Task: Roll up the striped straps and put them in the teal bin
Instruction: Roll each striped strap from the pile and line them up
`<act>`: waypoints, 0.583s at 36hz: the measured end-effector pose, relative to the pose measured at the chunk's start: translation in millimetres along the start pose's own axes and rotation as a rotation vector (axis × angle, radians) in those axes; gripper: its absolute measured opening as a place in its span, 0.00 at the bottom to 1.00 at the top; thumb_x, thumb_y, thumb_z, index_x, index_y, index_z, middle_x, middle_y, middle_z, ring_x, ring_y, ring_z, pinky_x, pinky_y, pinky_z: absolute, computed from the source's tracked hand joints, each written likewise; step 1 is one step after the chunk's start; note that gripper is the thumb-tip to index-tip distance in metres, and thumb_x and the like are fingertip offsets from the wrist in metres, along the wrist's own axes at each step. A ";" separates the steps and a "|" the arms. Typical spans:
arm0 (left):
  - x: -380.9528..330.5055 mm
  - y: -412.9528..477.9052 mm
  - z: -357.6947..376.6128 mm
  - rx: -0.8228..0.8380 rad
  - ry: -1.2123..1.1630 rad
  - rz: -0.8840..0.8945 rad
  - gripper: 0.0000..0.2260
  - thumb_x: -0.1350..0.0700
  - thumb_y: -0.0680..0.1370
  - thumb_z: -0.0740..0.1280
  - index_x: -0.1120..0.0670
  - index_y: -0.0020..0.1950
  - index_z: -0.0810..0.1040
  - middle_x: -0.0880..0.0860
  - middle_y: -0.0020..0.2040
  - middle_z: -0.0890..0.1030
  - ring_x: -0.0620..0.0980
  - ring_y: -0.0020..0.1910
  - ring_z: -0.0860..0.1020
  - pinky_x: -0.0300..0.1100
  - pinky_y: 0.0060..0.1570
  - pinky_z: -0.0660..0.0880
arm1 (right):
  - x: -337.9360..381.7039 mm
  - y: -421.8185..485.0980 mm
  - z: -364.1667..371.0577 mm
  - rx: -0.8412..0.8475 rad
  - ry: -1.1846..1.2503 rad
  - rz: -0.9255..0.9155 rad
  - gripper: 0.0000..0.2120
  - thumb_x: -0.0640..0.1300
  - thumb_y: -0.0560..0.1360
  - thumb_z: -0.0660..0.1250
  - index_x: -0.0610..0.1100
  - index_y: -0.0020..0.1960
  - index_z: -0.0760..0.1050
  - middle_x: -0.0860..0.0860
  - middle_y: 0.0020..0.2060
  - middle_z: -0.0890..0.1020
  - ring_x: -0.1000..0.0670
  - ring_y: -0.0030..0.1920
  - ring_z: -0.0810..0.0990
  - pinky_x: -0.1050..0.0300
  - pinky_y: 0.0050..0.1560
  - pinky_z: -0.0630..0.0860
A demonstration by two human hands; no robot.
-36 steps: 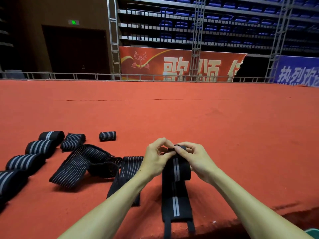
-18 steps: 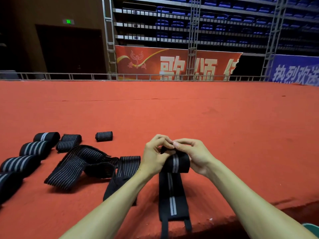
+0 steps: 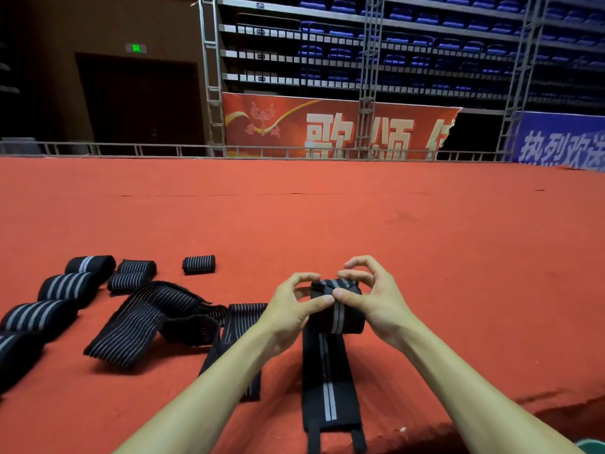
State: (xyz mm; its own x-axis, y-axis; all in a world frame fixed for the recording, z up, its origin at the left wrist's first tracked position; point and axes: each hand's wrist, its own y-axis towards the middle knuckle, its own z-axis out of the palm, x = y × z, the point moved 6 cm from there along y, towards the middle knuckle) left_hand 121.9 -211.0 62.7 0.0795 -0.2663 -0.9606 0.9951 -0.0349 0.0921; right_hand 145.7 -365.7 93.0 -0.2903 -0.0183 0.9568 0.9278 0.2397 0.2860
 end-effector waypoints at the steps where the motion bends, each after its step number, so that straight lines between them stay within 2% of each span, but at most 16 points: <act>1: 1.2 0.5 0.8 0.017 -0.018 -0.020 0.18 0.67 0.74 0.72 0.59 0.62 0.76 0.65 0.59 0.80 0.58 0.57 0.82 0.47 0.56 0.79 | 0.7 -0.5 0.0 0.006 0.001 0.000 0.20 0.33 0.67 0.78 0.53 0.48 0.76 0.45 0.54 0.82 0.48 0.51 0.81 0.47 0.48 0.80; 4: 0.8 1.1 2.7 0.080 -0.012 -0.039 0.15 0.67 0.75 0.71 0.62 0.62 0.77 0.63 0.55 0.83 0.57 0.56 0.82 0.47 0.57 0.79 | 2.9 -1.8 1.2 0.017 0.013 -0.002 0.19 0.32 0.67 0.78 0.49 0.49 0.75 0.45 0.53 0.82 0.50 0.48 0.81 0.53 0.42 0.81; 8: -3.8 0.5 -1.2 0.053 0.029 0.024 0.15 0.65 0.73 0.74 0.62 0.59 0.79 0.62 0.57 0.82 0.57 0.59 0.81 0.52 0.61 0.78 | 4.3 -3.2 4.6 0.049 0.028 -0.009 0.18 0.31 0.67 0.77 0.48 0.48 0.76 0.45 0.51 0.81 0.52 0.43 0.82 0.54 0.42 0.80; 13: -10.3 0.6 -5.5 -0.040 0.156 0.183 0.17 0.56 0.65 0.79 0.53 0.52 0.83 0.52 0.52 0.84 0.56 0.60 0.80 0.56 0.61 0.76 | 6.0 -4.2 9.1 0.061 -0.015 0.005 0.21 0.29 0.66 0.77 0.45 0.52 0.74 0.43 0.47 0.82 0.50 0.39 0.81 0.53 0.39 0.79; 17: -9.0 -1.7 -3.9 -0.028 0.091 0.153 0.12 0.67 0.74 0.73 0.57 0.55 0.81 0.54 0.53 0.83 0.55 0.58 0.81 0.60 0.58 0.78 | 9.0 -5.9 8.5 0.099 -0.005 0.065 0.24 0.31 0.66 0.78 0.45 0.55 0.72 0.37 0.43 0.85 0.46 0.37 0.83 0.55 0.36 0.77; 21: -11.6 -2.4 -5.0 -0.052 0.180 0.198 0.12 0.67 0.75 0.71 0.56 0.56 0.80 0.52 0.54 0.83 0.55 0.59 0.80 0.64 0.57 0.77 | 12.4 -8.9 7.5 0.101 -0.041 0.089 0.25 0.33 0.67 0.78 0.46 0.58 0.72 0.39 0.42 0.86 0.47 0.37 0.84 0.61 0.32 0.76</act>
State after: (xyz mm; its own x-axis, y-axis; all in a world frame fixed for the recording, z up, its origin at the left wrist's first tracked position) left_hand 118.8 -203.1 72.3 0.2777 -0.0873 -0.9567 0.9603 0.0517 0.2740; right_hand 132.1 -360.8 101.9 -0.2193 0.0469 0.9745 0.9225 0.3352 0.1914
